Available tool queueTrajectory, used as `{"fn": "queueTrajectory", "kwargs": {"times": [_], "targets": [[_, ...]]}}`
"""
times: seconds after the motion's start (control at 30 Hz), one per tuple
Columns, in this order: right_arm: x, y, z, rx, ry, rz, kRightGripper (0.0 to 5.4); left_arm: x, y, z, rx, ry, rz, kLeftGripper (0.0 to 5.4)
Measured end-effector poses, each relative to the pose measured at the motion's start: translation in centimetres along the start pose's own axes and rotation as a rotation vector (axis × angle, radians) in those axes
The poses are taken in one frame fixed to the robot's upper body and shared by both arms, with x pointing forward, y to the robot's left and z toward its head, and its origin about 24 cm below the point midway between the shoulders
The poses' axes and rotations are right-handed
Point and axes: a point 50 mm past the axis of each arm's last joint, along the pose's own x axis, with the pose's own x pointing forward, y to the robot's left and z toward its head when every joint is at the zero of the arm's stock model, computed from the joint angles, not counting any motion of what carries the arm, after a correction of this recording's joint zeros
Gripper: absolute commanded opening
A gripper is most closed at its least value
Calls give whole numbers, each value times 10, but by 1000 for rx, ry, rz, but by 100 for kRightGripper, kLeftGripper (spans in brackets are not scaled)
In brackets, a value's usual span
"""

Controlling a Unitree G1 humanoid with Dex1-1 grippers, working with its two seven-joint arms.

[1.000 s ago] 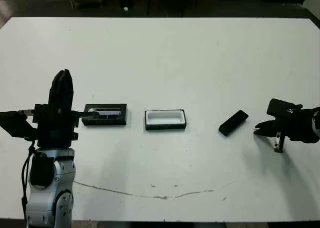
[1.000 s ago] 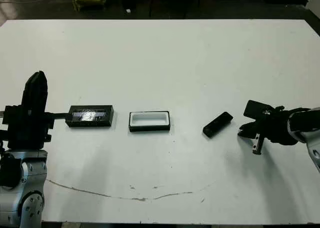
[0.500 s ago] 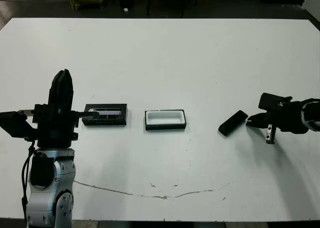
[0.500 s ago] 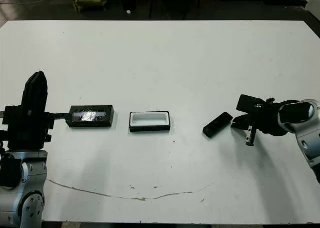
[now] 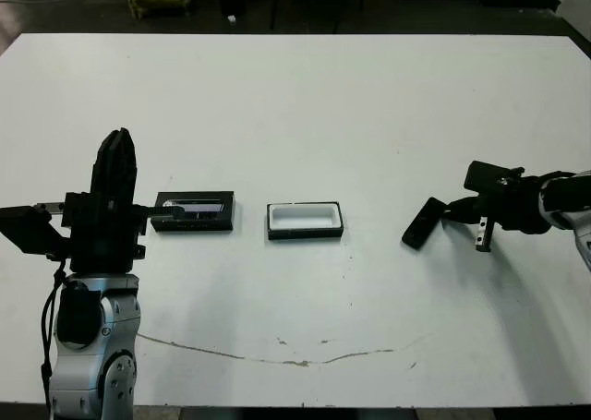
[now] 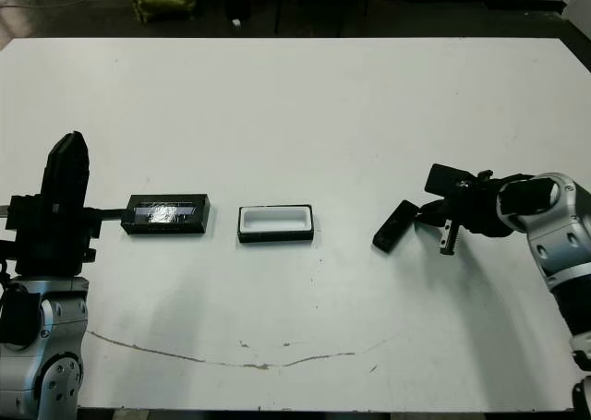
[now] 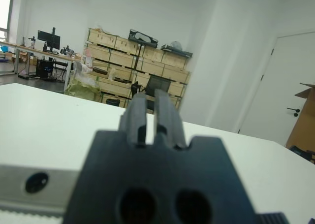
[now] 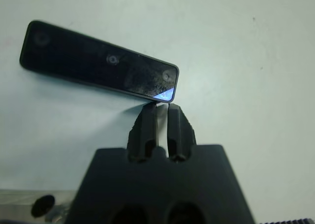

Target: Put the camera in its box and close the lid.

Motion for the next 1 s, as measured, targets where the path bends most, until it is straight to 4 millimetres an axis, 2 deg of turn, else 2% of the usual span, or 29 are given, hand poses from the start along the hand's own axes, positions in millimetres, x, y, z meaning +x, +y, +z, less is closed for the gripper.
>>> {"fn": "queueTrajectory", "kwargs": {"times": [0.23, 0.67, 1.0], "targets": [[10, -5, 13, -40, -40, 8, 0, 0, 0, 0, 1, 2, 0, 1], [30, -7, 47, -142, -79, 39, 0, -2, 0, -1, -11, 5, 1, 1], [39, -7, 59, -168, -120, 57, 0, -2, 0, -2, -3, -4, 4, 1]]}}
